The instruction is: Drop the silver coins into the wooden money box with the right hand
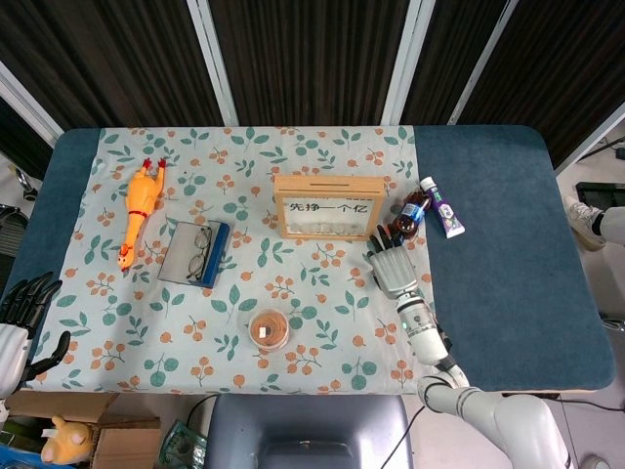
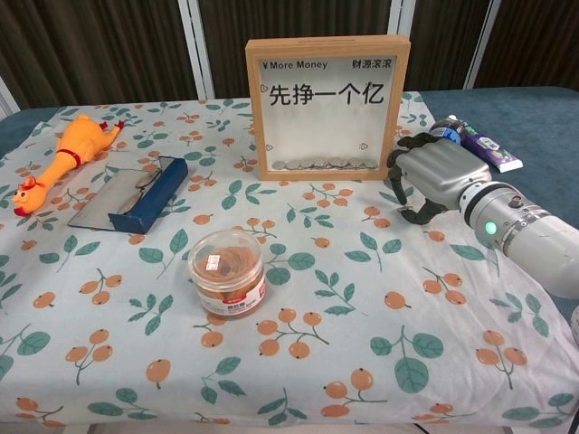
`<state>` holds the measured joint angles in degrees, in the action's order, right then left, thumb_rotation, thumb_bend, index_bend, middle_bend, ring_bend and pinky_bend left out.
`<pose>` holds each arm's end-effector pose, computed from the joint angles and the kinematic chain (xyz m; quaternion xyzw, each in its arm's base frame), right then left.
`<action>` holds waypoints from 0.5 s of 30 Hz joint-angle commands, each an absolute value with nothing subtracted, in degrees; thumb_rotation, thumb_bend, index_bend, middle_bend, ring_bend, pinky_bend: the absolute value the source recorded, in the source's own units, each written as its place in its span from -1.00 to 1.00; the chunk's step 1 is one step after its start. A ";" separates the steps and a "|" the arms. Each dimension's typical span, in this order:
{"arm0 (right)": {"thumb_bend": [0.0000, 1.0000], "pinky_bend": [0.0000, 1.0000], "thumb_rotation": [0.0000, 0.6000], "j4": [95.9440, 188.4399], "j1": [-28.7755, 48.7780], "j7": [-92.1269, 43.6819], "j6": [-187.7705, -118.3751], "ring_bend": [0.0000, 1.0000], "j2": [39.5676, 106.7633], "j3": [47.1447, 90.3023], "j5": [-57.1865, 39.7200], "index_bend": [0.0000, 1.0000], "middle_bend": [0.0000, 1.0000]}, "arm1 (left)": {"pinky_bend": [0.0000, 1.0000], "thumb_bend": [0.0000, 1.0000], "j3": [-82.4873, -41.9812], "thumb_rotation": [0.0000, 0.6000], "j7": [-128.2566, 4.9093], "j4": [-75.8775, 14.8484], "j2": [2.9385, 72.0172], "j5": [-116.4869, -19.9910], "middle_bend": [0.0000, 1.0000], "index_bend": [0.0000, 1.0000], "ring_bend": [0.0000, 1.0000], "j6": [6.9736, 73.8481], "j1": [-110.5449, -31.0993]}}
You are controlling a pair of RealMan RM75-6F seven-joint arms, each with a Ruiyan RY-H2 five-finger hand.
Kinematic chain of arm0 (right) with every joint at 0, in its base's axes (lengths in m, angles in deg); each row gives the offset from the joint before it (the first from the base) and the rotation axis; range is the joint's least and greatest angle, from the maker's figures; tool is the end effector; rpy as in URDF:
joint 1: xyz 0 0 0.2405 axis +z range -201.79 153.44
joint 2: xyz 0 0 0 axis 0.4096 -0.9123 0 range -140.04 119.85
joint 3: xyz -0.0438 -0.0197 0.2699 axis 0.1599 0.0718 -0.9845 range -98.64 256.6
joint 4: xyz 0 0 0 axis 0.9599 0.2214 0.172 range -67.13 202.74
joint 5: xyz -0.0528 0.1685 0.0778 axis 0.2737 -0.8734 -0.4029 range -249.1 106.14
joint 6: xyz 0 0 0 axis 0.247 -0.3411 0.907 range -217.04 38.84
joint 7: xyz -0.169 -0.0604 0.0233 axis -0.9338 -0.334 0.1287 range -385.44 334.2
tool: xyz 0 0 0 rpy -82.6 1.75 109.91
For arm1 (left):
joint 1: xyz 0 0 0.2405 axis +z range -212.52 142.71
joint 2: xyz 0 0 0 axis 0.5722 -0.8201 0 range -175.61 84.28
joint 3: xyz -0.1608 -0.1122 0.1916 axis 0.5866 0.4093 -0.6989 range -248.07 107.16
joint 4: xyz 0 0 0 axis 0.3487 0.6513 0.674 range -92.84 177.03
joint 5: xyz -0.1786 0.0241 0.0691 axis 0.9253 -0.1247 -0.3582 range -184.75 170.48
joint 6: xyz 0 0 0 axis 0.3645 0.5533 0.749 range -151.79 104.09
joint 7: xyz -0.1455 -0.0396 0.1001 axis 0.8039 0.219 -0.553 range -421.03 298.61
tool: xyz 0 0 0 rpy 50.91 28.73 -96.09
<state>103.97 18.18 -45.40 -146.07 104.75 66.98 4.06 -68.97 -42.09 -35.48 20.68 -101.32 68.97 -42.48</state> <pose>-0.2064 -0.4226 -0.0808 0.7438 -0.2373 0.2922 0.5523 -0.3195 0.2291 0.1982 -0.6067 -0.3489 -0.4882 0.5214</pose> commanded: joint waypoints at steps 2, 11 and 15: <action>-0.08 -0.70 1.00 104.00 18.25 -45.30 -146.09 -0.85 104.82 67.04 4.13 0.44 -0.48 | -1.00 -0.10 -68.95 1.00 -42.14 -35.43 20.73 -101.31 -1.00 -1.00 -1.00 69.02 -42.48; 0.08 -0.70 1.00 103.54 18.31 -45.08 -146.11 -0.85 105.11 67.02 4.10 0.45 -0.48 | -1.00 -0.10 -68.86 1.00 -42.11 -35.35 20.76 -101.15 -1.00 -1.00 -1.00 69.12 -42.44; 0.09 -0.70 1.00 103.47 18.32 -45.09 -146.05 -0.85 105.19 67.24 4.27 0.46 -0.48 | -0.99 -0.10 -68.88 1.00 -42.23 -35.41 20.75 -101.17 -1.00 -1.00 -1.00 69.17 -42.41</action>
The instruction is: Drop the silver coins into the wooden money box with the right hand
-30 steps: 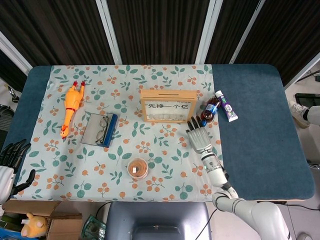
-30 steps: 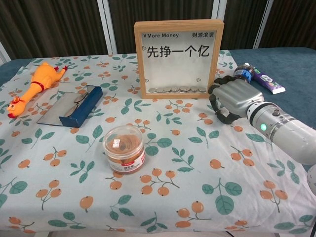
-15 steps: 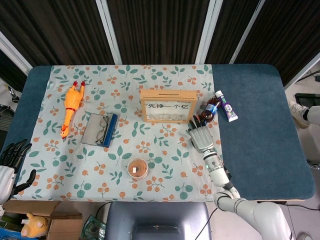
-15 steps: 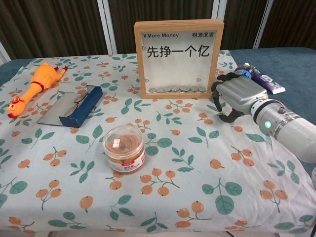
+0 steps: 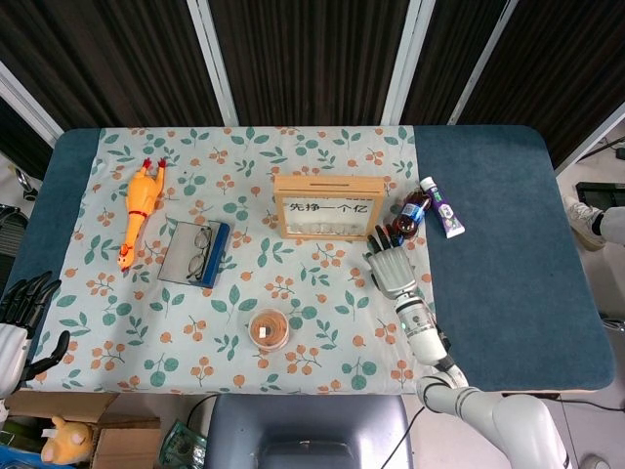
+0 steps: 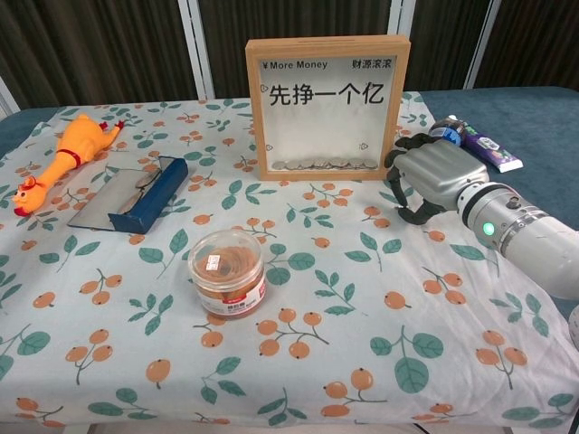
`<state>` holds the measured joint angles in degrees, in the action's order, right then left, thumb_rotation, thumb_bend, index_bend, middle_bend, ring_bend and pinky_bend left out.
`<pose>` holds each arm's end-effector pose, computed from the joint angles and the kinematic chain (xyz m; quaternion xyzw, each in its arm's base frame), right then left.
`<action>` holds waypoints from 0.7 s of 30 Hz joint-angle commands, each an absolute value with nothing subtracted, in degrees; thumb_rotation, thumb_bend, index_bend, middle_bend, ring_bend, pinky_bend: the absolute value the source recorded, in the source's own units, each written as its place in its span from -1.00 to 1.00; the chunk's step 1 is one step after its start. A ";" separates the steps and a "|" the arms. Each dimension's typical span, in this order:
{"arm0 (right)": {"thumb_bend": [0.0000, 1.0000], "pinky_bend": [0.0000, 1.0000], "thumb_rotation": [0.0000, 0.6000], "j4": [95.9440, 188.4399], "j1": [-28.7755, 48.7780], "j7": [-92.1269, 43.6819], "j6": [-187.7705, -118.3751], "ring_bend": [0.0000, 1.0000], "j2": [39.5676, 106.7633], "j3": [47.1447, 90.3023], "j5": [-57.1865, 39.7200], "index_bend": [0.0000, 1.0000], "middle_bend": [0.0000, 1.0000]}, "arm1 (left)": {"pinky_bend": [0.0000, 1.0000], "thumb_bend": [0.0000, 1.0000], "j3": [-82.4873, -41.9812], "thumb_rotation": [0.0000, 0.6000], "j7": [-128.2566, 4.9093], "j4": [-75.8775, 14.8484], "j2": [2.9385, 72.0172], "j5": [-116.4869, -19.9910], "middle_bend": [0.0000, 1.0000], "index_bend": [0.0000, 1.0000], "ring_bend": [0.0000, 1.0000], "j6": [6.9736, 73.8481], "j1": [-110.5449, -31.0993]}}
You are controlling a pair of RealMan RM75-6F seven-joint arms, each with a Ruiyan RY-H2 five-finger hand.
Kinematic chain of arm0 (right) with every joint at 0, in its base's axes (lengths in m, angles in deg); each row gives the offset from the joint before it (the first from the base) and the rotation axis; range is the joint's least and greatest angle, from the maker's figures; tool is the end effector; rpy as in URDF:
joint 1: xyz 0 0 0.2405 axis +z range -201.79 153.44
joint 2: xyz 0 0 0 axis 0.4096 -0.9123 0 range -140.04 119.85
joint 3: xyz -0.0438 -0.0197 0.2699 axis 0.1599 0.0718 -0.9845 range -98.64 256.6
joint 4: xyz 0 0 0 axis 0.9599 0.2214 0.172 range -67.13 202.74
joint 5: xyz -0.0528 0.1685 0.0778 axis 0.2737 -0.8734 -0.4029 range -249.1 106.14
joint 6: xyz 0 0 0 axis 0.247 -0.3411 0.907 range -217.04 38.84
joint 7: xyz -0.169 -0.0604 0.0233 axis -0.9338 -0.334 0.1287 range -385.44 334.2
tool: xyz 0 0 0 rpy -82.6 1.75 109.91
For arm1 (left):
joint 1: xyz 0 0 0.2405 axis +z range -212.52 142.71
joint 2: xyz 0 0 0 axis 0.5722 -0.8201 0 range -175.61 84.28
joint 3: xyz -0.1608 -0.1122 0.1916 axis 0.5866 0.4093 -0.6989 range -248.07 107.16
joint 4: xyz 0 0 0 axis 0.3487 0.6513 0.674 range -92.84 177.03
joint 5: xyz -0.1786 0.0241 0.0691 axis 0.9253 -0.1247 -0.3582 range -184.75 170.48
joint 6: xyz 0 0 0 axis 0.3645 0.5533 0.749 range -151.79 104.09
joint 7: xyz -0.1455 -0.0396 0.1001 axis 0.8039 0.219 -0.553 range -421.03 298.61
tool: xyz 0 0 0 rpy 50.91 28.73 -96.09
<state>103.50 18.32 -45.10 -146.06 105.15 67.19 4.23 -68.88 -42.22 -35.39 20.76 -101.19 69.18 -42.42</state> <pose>-0.2052 -0.4220 -0.0833 0.7454 -0.2366 0.2929 0.5501 -0.3197 0.2290 0.1989 -0.6053 -0.3471 -0.4889 0.5236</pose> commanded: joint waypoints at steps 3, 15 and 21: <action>0.09 -0.70 1.00 103.37 18.35 -44.92 -146.09 -0.85 105.23 67.24 4.31 0.46 -0.48 | -0.99 -0.10 -68.83 1.00 -42.26 -35.42 20.75 -101.04 -1.00 -1.00 -1.00 69.15 -42.39; 0.22 -0.70 1.00 106.91 16.72 -41.78 -149.91 -0.85 102.56 67.05 5.15 0.46 -0.48 | -0.98 -0.10 -68.86 1.00 -42.10 -35.40 20.69 -101.12 -1.00 -1.00 -1.00 69.25 -42.37; 0.23 -0.70 1.00 115.96 13.64 -39.69 -155.47 -0.85 96.98 67.88 7.13 0.46 -0.48 | -0.98 -0.10 -68.84 1.00 -42.13 -35.47 20.69 -101.24 -1.00 -1.00 -1.00 69.49 -42.33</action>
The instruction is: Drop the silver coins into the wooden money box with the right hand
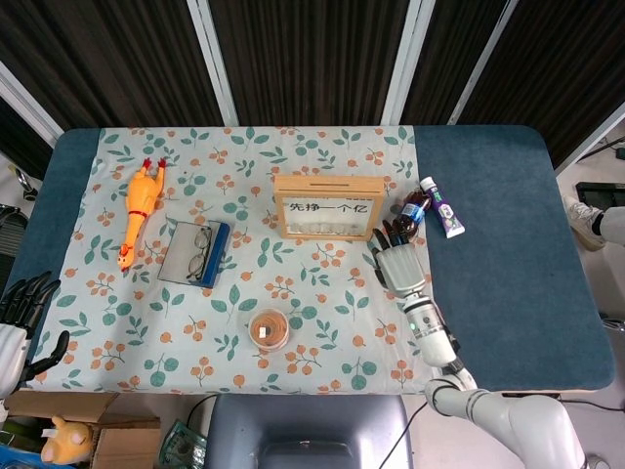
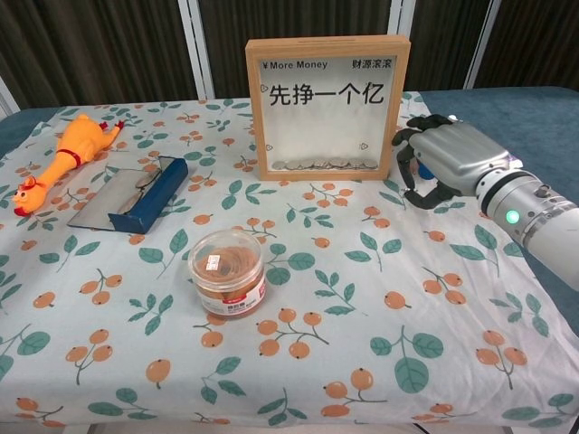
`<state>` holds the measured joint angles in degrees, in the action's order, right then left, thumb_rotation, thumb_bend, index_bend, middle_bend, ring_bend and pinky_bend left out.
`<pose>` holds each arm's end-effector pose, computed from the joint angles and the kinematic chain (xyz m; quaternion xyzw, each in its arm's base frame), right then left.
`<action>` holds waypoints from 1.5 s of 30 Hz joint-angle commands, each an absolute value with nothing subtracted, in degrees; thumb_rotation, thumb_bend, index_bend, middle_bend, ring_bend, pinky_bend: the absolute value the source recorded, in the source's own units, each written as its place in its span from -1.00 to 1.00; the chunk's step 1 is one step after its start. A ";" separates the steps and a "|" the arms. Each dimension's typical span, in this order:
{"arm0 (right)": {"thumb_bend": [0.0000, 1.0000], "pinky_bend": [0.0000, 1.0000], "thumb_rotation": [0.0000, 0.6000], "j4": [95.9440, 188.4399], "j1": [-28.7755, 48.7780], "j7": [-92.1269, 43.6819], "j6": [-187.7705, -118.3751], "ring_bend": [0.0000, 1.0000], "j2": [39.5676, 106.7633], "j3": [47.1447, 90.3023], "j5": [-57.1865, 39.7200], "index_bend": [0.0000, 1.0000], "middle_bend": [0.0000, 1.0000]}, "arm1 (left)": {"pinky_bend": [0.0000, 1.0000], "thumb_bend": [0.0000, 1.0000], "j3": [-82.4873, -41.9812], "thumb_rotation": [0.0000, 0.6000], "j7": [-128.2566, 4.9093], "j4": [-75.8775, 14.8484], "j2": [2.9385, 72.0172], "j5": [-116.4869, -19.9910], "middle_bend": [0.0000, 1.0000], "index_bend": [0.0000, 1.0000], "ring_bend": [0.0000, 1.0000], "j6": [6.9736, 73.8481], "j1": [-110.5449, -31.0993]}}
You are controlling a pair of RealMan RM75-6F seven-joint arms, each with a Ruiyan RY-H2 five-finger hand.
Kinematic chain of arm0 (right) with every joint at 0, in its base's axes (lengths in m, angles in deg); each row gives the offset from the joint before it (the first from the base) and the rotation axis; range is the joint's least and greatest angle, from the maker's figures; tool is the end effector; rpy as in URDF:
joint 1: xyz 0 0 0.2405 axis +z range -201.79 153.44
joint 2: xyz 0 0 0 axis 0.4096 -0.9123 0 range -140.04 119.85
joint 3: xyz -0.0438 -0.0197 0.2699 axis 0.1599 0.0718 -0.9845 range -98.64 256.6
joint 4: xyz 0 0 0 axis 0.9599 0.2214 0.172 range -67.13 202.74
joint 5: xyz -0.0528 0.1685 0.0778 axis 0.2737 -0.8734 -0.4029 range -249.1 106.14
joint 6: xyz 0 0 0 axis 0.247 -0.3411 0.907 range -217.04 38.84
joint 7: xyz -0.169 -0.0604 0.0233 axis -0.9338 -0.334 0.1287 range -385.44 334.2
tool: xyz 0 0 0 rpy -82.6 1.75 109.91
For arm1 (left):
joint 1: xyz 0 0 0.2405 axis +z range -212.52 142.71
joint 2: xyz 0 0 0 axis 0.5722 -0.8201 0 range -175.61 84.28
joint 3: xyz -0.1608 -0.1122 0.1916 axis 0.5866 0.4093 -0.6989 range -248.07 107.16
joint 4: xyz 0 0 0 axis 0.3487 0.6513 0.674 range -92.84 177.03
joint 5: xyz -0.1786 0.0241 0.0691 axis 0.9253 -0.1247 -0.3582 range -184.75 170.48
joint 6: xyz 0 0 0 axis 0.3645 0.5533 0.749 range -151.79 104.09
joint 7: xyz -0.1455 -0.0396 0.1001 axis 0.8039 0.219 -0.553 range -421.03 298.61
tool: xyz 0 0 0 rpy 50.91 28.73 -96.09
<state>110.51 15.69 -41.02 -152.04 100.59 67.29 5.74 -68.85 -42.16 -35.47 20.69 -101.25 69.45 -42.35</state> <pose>-0.2059 -0.4149 -0.0536 0.7157 -0.2513 0.3509 0.5491 -0.3192 0.2285 0.1999 -0.6045 -0.3460 -0.4907 0.5236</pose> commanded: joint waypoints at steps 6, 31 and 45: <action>0.25 -0.70 1.00 133.33 10.00 -39.64 -161.26 -0.85 86.61 67.94 9.02 0.46 -0.48 | -0.98 -0.09 -68.86 1.00 -42.61 -35.53 20.82 -101.44 -1.00 -1.00 -1.00 69.53 -42.39; 0.25 -0.70 1.00 159.96 30.50 -59.98 -139.41 -0.85 64.44 46.71 -33.70 0.46 -0.48 | -0.98 -0.09 -68.59 1.00 -46.50 -35.75 22.04 -99.70 -1.00 -1.00 -1.00 66.27 -43.43; 0.25 -0.70 1.00 151.66 48.86 -75.17 -138.91 -0.90 63.82 53.81 -58.42 0.43 -0.48 | -0.98 -0.10 -67.95 1.00 -44.80 -34.60 22.02 -97.87 -1.00 -1.00 -1.00 64.76 -43.80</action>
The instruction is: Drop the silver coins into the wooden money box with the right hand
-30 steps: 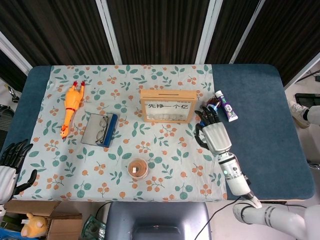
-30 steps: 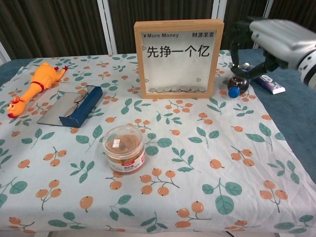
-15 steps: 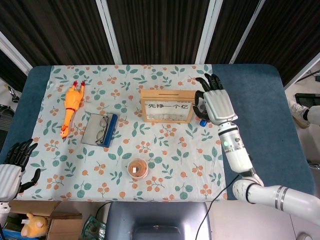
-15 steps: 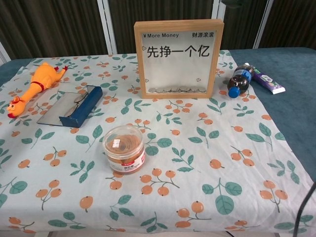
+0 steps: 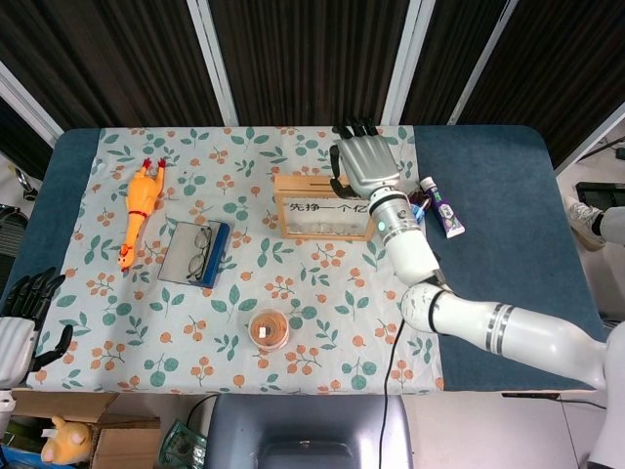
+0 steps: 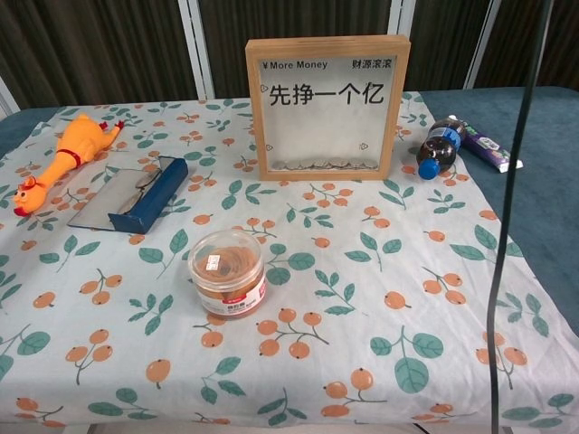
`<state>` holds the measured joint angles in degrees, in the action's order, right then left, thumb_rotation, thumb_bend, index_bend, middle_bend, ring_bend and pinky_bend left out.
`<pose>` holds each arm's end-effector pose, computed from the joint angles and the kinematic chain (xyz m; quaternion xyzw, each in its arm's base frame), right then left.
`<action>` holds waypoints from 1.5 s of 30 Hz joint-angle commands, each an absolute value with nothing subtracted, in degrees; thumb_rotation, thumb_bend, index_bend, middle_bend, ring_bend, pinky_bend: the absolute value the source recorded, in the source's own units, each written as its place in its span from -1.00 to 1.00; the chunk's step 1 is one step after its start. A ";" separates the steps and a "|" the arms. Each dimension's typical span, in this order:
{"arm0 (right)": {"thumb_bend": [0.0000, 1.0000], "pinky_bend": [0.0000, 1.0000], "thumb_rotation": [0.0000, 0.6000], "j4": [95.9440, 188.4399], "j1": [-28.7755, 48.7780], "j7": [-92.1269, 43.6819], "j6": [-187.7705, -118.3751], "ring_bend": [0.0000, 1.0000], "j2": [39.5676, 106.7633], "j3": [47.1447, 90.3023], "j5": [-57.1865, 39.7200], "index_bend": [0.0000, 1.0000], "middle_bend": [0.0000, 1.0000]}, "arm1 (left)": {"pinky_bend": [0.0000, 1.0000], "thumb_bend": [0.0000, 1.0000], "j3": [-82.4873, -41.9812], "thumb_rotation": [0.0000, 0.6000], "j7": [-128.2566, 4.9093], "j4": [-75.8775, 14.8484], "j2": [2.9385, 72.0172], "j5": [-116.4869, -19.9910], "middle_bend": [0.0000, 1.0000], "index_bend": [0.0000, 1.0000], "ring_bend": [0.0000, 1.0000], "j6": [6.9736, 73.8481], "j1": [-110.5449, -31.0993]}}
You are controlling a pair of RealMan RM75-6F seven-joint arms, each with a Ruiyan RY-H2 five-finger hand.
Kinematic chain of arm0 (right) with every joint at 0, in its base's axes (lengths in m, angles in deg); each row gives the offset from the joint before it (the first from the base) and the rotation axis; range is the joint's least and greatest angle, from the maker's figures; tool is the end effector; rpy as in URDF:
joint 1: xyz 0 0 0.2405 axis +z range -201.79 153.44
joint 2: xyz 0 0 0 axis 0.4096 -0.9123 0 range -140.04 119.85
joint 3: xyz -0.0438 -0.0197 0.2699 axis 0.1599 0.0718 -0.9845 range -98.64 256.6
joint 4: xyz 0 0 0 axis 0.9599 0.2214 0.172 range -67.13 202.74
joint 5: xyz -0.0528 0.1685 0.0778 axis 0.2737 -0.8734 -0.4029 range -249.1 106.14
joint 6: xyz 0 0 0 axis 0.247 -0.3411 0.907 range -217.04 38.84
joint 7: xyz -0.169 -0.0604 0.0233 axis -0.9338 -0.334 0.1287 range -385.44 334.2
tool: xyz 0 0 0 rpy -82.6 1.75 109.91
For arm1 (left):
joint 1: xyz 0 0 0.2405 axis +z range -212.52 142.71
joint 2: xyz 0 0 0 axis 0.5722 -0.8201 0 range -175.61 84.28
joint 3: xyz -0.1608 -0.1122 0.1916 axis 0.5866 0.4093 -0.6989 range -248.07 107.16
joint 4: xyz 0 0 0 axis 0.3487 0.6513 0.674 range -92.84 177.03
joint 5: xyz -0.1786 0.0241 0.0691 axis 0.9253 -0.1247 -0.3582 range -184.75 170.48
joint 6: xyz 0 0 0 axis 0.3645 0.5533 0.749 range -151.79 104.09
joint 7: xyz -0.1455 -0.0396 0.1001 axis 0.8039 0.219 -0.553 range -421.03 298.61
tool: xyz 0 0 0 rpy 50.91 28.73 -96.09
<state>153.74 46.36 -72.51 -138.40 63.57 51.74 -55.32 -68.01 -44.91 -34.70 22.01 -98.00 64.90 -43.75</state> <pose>0.0017 -0.5104 0.1209 0.6906 -0.3514 0.3682 0.5137 -0.3294 0.2425 0.1900 -0.6053 -0.3565 -0.4598 0.5432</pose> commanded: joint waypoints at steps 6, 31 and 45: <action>0.25 -0.71 1.00 148.95 51.64 -77.42 -137.85 -0.92 64.64 56.90 -63.45 0.43 -0.48 | -0.98 -0.10 -67.74 1.00 -44.45 -34.36 22.01 -97.44 -1.00 -1.00 -1.00 64.57 -43.83; 0.25 -0.71 1.00 141.78 55.56 -74.72 -132.45 -0.93 67.67 62.77 -67.53 0.43 -0.48 | -0.98 -0.10 -67.29 1.00 -44.85 -34.09 22.29 -96.55 -1.00 -1.00 -1.00 63.75 -44.11; 0.26 -0.71 1.00 140.47 56.91 -74.03 -132.56 -0.93 68.47 64.36 -68.48 0.43 -0.48 | -0.97 -0.10 -67.28 1.00 -45.00 -34.14 22.25 -96.51 -1.00 -1.00 -1.00 63.89 -43.99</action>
<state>140.48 56.90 -74.03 -132.56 68.47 64.36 -68.47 -67.28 -45.00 -34.14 22.25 -96.51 63.89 -43.99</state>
